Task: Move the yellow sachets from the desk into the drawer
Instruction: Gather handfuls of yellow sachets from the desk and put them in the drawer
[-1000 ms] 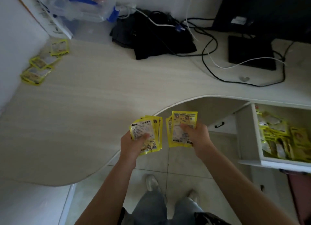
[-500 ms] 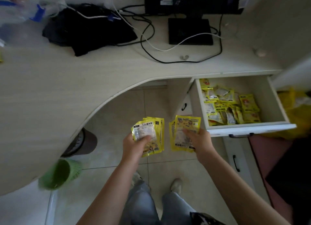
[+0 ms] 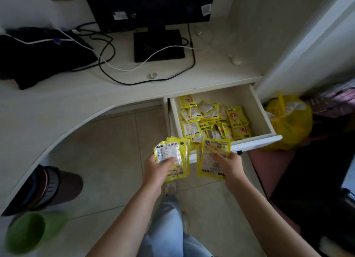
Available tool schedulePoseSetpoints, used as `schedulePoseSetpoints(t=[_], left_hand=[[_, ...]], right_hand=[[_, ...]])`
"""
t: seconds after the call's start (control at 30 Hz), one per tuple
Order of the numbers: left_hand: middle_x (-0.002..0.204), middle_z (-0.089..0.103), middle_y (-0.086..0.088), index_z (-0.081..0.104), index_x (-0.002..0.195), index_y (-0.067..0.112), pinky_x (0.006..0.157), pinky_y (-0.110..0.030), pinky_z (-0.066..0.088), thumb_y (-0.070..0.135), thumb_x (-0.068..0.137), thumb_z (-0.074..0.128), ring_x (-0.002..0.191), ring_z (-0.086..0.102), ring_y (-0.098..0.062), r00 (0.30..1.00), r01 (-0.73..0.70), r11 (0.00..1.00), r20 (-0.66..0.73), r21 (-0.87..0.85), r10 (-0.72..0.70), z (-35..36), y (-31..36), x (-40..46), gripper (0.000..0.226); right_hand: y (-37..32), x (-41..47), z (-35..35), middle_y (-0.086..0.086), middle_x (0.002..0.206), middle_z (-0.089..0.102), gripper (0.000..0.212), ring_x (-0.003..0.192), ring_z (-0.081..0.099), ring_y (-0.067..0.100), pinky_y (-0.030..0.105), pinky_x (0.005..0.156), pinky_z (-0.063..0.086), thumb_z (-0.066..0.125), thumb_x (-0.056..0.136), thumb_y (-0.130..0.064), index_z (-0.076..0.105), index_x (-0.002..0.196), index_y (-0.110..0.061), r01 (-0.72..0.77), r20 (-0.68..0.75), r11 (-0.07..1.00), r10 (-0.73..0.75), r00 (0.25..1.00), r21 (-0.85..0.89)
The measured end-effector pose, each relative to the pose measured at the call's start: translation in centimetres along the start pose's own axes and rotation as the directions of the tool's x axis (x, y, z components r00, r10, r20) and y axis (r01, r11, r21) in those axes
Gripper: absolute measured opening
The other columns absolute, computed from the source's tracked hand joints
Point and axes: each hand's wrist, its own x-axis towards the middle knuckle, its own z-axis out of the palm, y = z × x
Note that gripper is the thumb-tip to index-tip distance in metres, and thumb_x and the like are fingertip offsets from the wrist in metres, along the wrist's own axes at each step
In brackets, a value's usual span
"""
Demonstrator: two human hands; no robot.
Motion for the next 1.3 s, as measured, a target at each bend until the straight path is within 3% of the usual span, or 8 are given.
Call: schedulePoseSetpoints(t=[0.17, 0.3, 0.47, 0.77, 0.93, 1.03, 1.17, 1.3], left_hand=[[0.094, 0.073, -0.002, 0.066, 0.104, 0.015, 0.066, -0.026, 0.051, 0.013, 0.075, 0.079, 0.081, 0.068, -0.014, 1.0, 0.003, 1.0, 0.031, -0.002, -0.003, 3.9, 2.0, 3.3, 0.032], [0.108, 0.07, -0.003, 0.062, 0.115, 0.014, 0.087, -0.035, 0.052, 0.024, 0.07, 0.083, 0.097, 0.066, -0.02, 0.998, 0.054, 0.997, 0.042, 0.051, -0.056, 6.9, 3.6, 6.9, 0.051], [0.113, 0.067, -0.003, 0.058, 0.118, 0.012, 0.085, -0.032, 0.048, 0.023, 0.07, 0.083, 0.1, 0.064, -0.021, 0.988, 0.131, 0.988, 0.076, 0.084, -0.138, 10.3, 5.6, 10.6, 0.055], [0.13, 0.056, -0.013, 0.043, 0.137, 0.007, 0.081, -0.034, 0.044, 0.022, 0.073, 0.075, 0.111, 0.057, -0.028, 0.955, 0.269, 0.95, 0.081, 0.16, -0.285, 16.9, 7.2, 16.3, 0.073], [0.101, 0.06, -0.008, 0.051, 0.12, 0.002, 0.068, -0.028, 0.042, 0.012, 0.08, 0.068, 0.075, 0.055, -0.014, 0.942, 0.329, 0.932, 0.016, 0.153, -0.335, 20.9, 7.1, 19.2, 0.045], [0.114, 0.054, -0.005, 0.045, 0.133, 0.003, 0.076, -0.031, 0.041, 0.012, 0.081, 0.067, 0.099, 0.056, -0.024, 0.941, 0.338, 0.927, -0.044, 0.16, -0.336, 23.4, 7.5, 20.6, 0.058], [0.115, 0.053, -0.009, 0.041, 0.134, 0.005, 0.075, -0.03, 0.04, 0.009, 0.084, 0.064, 0.091, 0.054, -0.02, 0.952, 0.306, 0.941, -0.077, 0.142, -0.298, 26.1, 7.8, 22.2, 0.056], [0.15, 0.034, -0.012, 0.024, 0.148, 0.012, 0.093, -0.034, 0.037, 0.015, 0.085, 0.067, 0.13, 0.042, -0.03, 0.951, 0.305, 0.947, -0.079, 0.105, -0.298, 28.3, 7.9, 23.5, 0.077]], right_hand=[[-2.5, 4.7, -1.4, 0.016, 0.093, 0.072, 0.019, 0.082, 0.069, 0.032, 0.049, 0.074, 0.058, 0.072, 0.082, -0.017, 0.068, 0.099, -0.009, -0.027, -0.038, 1.0, 0.026, 0.999, -0.01], [-4.8, 8.8, -1.7, 0.017, 0.092, 0.071, 0.008, 0.084, 0.069, 0.038, 0.06, 0.073, 0.057, 0.072, 0.082, -0.017, 0.067, 0.087, -0.016, -0.072, -0.033, 0.997, 0.072, 0.997, 0.013], [-7.0, 13.4, -2.0, 0.015, 0.093, 0.069, 0.025, 0.083, 0.067, 0.032, 0.047, 0.075, 0.058, 0.072, 0.083, -0.015, 0.064, 0.104, -0.004, -0.11, -0.049, 0.993, 0.108, 0.993, -0.046], [-9.1, 22.5, -4.3, 0.015, 0.094, 0.07, 0.017, 0.089, 0.069, 0.035, 0.052, 0.081, 0.057, 0.076, 0.078, -0.012, 0.063, 0.09, -0.014, -0.18, -0.025, 0.979, 0.178, 0.984, -0.098], [-9.7, 28.3, -5.9, 0.016, 0.091, 0.071, 0.017, 0.087, 0.07, 0.037, 0.045, 0.071, 0.059, 0.075, 0.076, -0.014, 0.068, 0.091, -0.012, -0.189, -0.037, 0.967, 0.185, 0.982, -0.171], [-9.7, 31.7, -6.6, 0.014, 0.088, 0.073, 0.023, 0.083, 0.07, 0.035, 0.04, 0.066, 0.057, 0.077, 0.071, -0.024, 0.07, 0.09, -0.013, -0.242, -0.071, 0.945, 0.232, 0.97, -0.221], [-10.2, 35.1, -6.9, 0.011, 0.089, 0.073, 0.03, 0.086, 0.069, 0.031, 0.05, 0.081, 0.058, 0.078, 0.07, -0.026, 0.071, 0.095, -0.012, -0.224, -0.022, 0.922, 0.229, 0.973, -0.316], [-10.4, 37.1, -6.8, 0.012, 0.097, 0.071, 0.029, 0.091, 0.068, 0.029, 0.041, 0.082, 0.057, 0.075, 0.079, -0.023, 0.07, 0.104, -0.009, -0.21, 0.009, 0.907, 0.229, 0.973, -0.366]])
